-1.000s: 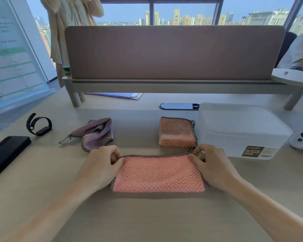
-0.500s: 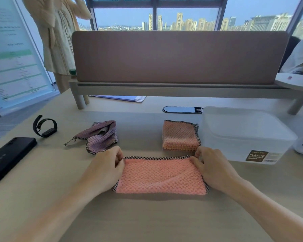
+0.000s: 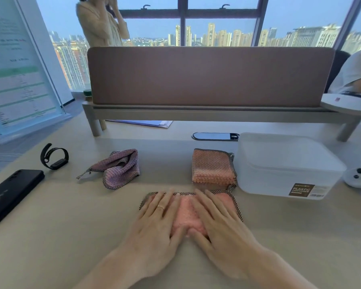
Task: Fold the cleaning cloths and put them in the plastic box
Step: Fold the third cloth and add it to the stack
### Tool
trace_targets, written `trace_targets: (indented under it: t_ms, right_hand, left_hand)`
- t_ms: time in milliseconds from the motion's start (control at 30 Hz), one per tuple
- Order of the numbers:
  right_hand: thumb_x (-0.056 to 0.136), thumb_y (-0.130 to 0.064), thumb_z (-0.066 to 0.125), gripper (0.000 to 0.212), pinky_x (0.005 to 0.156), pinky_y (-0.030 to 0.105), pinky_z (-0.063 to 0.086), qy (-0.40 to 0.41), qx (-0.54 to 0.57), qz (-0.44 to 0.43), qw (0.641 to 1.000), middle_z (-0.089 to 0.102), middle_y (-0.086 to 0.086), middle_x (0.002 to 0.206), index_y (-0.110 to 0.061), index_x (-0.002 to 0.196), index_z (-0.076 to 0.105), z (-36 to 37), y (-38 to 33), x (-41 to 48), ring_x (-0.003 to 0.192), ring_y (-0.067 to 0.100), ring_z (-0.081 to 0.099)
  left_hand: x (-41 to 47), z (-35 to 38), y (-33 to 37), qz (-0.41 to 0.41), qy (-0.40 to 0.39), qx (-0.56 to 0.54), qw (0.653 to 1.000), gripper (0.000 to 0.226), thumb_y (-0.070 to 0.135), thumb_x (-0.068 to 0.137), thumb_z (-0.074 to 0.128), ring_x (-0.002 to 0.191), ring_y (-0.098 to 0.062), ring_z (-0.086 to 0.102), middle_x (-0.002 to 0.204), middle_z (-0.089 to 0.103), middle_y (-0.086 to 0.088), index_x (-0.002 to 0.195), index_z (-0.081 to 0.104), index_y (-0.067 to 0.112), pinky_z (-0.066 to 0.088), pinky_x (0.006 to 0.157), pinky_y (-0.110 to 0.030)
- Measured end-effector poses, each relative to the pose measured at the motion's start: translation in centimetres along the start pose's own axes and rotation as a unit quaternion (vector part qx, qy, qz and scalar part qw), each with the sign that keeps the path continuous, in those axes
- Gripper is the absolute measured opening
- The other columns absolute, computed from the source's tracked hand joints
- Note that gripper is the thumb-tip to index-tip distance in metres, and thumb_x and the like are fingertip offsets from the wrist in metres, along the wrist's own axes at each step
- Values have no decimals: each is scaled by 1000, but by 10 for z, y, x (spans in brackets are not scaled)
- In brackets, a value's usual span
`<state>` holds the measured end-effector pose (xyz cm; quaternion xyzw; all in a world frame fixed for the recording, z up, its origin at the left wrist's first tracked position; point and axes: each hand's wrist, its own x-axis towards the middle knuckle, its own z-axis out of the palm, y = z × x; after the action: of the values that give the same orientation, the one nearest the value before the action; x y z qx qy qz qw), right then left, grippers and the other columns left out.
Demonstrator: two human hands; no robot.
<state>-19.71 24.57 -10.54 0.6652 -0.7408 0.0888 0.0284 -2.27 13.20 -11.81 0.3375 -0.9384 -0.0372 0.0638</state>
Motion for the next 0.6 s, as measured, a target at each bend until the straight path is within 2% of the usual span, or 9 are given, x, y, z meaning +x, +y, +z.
trace_targets:
  t_ms: [100,233,300,333,367,400,433,500,600]
  right_hand:
    - [102,-65,21,74,112,34,20,-62,-44,7,997,43,0,159,-17,153,43,5,18,-7,146,20,39]
    - [99,-71,29,79,112,33,21,-58,-91,-9,994,39,3,160,-17,155,40,-3,43,-15,147,20,39]
    - [97,-73,26,83,117,32,10,-43,-54,-4,998,16,1,168,-20,160,23,-16,41,-10,155,19,17]
    - [97,-74,23,83,120,31,0,-37,-31,-12,999,-4,-3,168,-24,162,9,-19,33,-4,157,17,-2]
    - [97,-74,21,83,120,32,-6,-32,-17,-18,999,-14,-5,167,-26,162,2,-20,20,2,156,17,-12]
    - [97,-74,20,82,120,35,-3,-20,-10,-26,999,-7,-2,169,-26,162,9,-16,8,8,157,21,-5]
    - [97,-74,22,82,117,38,6,-27,6,-19,999,13,4,169,-23,160,25,-10,-5,13,156,26,14]
    - [95,-75,27,81,110,42,19,-78,21,-4,997,47,8,156,-19,149,50,4,-23,19,143,28,45]
    - [93,-76,25,80,109,45,16,-75,26,6,997,62,4,142,-22,141,60,22,-28,28,129,26,61]
  left_hand:
    - [-2,4,-12,2,-16,-16,1000,95,79,90,-2,159,-21,14,170,16,1,163,25,25,0,122,-36]
    - [-6,-11,-17,-22,-62,-43,997,107,86,69,-21,156,-8,-20,166,-17,15,163,-4,37,-16,123,-32]
    - [-2,-23,-23,-55,-51,-99,992,87,81,84,-1,155,-3,-16,167,-13,17,161,-3,41,-12,124,-26]
    - [2,-26,-27,-72,-33,-119,990,74,71,96,16,157,-5,-7,170,-5,15,162,1,39,-6,125,-25]
    - [6,-29,-31,-85,-9,-117,989,67,58,104,28,158,-9,6,171,9,10,163,7,36,3,126,-26]
    - [12,-30,-34,-95,5,-97,991,63,50,105,36,155,-13,19,167,23,6,162,17,31,13,125,-26]
    - [18,-32,-36,-99,8,-74,992,60,47,104,44,148,-15,32,159,37,5,158,31,27,23,122,-27]
    - [30,-37,-37,-101,-1,-55,993,42,49,96,57,127,-15,51,133,53,7,131,54,27,40,103,-28]
    - [43,-52,-40,-110,-53,-69,990,20,49,87,64,97,-12,58,101,56,12,90,54,32,44,78,-29]
